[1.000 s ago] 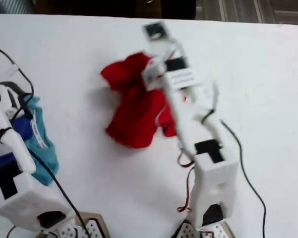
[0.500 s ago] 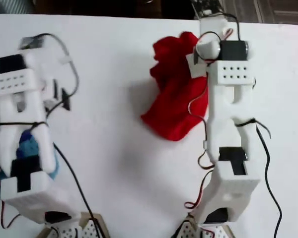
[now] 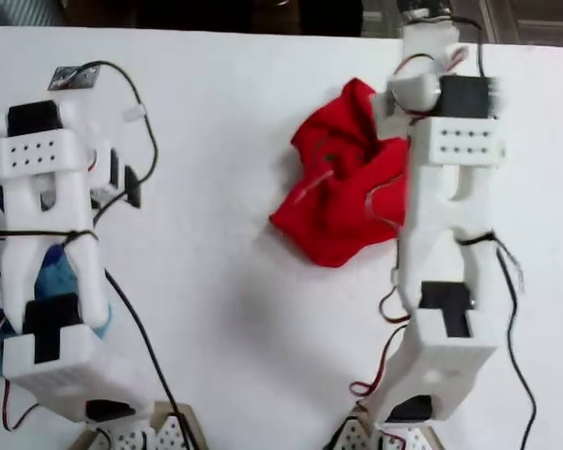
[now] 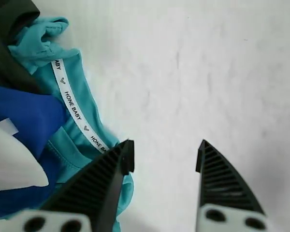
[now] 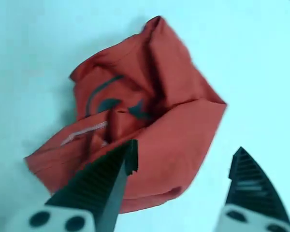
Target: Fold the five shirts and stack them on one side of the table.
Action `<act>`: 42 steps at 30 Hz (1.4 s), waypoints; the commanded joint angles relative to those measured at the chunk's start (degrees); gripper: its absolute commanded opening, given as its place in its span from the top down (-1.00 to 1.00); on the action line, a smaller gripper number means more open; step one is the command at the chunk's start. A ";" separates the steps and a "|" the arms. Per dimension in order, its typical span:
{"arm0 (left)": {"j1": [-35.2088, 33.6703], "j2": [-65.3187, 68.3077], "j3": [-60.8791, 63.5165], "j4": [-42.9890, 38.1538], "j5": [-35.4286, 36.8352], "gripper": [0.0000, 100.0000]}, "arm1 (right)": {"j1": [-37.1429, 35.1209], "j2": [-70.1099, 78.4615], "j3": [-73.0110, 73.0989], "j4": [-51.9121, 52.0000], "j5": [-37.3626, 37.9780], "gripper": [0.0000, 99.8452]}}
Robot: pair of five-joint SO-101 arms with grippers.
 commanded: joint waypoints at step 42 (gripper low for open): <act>0.79 -2.64 8.31 -6.51 0.00 0.55 | -8.40 -14.37 11.52 5.05 4.75 0.96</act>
